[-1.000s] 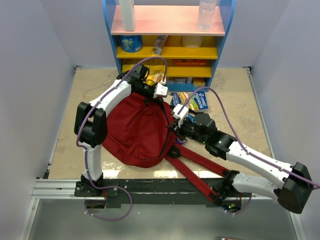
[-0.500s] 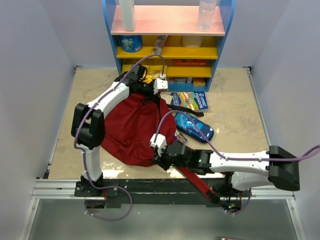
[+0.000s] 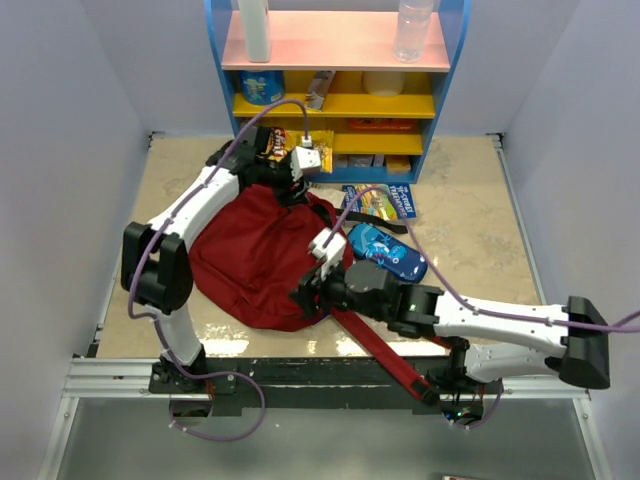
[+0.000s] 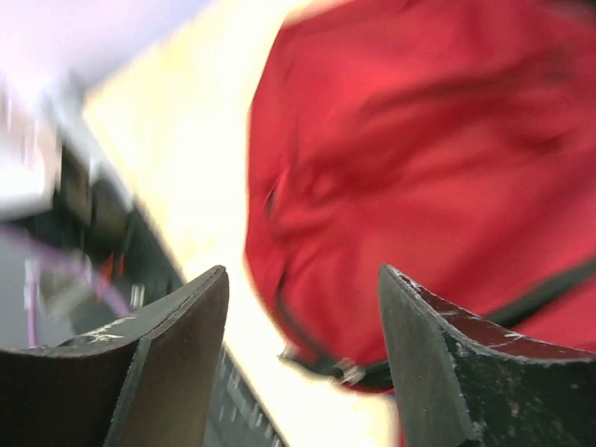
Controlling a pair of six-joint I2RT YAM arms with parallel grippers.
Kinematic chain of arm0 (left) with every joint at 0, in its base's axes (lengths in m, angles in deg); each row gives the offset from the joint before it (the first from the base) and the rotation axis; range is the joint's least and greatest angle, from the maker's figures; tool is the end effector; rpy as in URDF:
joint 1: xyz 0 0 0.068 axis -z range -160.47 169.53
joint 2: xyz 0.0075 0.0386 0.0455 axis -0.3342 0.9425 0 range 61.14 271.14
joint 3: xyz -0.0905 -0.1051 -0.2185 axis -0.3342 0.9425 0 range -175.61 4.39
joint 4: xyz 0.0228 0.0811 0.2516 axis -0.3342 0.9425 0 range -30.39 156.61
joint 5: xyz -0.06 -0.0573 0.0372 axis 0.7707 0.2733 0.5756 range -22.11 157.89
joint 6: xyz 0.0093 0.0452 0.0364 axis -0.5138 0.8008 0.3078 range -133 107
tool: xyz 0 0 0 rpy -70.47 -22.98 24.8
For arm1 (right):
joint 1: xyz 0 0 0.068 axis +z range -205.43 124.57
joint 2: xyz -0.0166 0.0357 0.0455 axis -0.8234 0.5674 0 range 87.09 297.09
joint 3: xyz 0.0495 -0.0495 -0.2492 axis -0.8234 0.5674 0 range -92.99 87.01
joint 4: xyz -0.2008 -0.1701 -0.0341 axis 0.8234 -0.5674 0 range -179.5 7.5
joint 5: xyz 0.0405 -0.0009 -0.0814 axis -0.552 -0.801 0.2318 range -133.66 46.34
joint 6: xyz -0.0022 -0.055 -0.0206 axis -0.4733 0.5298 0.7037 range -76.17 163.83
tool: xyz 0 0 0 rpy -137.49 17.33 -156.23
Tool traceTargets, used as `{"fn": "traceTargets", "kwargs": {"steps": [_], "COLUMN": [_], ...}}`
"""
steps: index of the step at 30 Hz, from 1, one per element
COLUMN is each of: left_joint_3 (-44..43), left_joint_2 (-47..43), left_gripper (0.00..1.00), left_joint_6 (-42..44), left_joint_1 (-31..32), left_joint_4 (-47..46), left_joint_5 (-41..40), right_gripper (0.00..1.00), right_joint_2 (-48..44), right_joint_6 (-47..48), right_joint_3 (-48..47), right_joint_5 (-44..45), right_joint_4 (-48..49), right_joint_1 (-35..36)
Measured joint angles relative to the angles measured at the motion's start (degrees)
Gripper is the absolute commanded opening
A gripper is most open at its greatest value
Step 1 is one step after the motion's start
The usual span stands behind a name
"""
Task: Pack the student bag
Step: Unzip the student bag at the center of the board.
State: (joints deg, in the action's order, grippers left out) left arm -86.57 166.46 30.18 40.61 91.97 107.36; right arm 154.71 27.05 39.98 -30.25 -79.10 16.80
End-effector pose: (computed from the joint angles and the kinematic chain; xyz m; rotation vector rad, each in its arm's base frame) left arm 0.3778 -0.1748 0.2726 1.4435 1.7061 -0.6108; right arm 0.0977 0.2728 0.2787 -0.7555 1.8001 0.8421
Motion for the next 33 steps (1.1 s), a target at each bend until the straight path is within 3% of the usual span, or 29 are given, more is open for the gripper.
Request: {"fn": "traceTargets", "kwargs": {"steps": [6,7,11,15,21,28,33], "left_joint_3": [-4.42,-3.82,7.17,18.38,26.29,32.26,35.78], "left_joint_2": [-5.88,-7.41,-18.29,-28.48,-31.06,-31.47,-31.8], "left_gripper": [0.69,0.75,0.76,0.67,0.73,0.79,0.77], "left_joint_6": [-1.79,-1.6,0.02,0.85,0.31,0.98,0.79], "left_joint_1": [-4.9,-5.51,-5.05,1.84,8.35,15.82,20.72], "left_joint_4": [8.7,9.94,12.92,14.08,15.39,15.91,15.39], "left_joint_5": [2.12,2.58,4.7,4.83,5.18,4.83,3.08], "right_gripper": [0.75,0.75,0.74,0.72,0.59,0.25,0.19], "right_joint_2": [-5.7,-5.42,0.2,5.7,8.48,9.81,9.81], "right_joint_6": [-1.31,-1.86,-4.37,-6.78,-9.77,-12.52,-13.57], "right_joint_3": [-2.99,-3.63,-7.39,-8.48,-8.48,-7.08,-5.86], "right_joint_5": [7.98,9.22,13.25,14.34,13.97,11.39,9.46], "right_joint_4": [-4.22,-5.75,-11.69,-16.22,-17.77,-15.41,-14.01], "right_joint_1": [-8.24,-9.38,-12.07,-12.13,-13.03,-15.39,-16.74]}}
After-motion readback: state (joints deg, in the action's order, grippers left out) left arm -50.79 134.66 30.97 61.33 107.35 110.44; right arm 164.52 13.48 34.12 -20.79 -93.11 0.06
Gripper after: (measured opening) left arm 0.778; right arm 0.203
